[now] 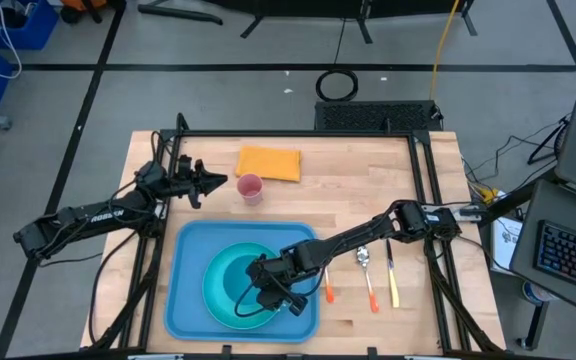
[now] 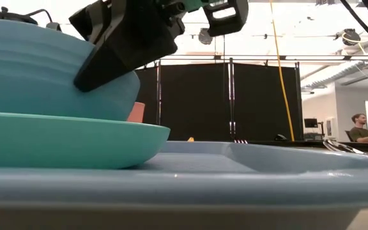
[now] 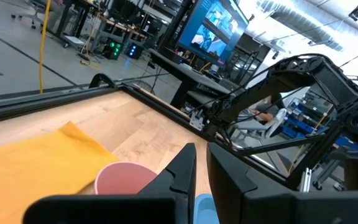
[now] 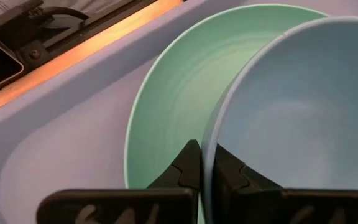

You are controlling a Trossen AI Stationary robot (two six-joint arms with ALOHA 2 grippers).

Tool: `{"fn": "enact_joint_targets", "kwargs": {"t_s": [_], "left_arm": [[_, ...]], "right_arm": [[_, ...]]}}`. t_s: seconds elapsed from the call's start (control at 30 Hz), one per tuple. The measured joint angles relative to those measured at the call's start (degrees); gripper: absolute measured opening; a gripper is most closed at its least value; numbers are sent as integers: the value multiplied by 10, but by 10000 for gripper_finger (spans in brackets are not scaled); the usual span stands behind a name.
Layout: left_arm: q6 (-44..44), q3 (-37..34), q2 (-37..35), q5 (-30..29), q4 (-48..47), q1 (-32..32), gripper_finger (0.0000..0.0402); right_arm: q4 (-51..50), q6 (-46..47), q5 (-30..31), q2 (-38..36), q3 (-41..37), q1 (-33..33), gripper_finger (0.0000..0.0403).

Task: Set up tray
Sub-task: Put the blue bowl on top of the green plate on the blue tray

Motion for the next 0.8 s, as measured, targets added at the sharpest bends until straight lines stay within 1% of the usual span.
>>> {"fn": "enact_joint_targets", "kwargs": {"t_s": [0.13, 0.3, 0.8], "left_arm": [[-1, 0, 0, 0, 0, 0, 42], [-1, 0, 0, 0, 0, 0, 42], [1, 0, 0, 0, -5, 0, 42]], "right_arm": [[1, -1, 2, 0, -4, 0, 4], [1, -8, 42, 0, -4, 2, 5], [2, -29, 44, 0, -4, 13, 15]]}}
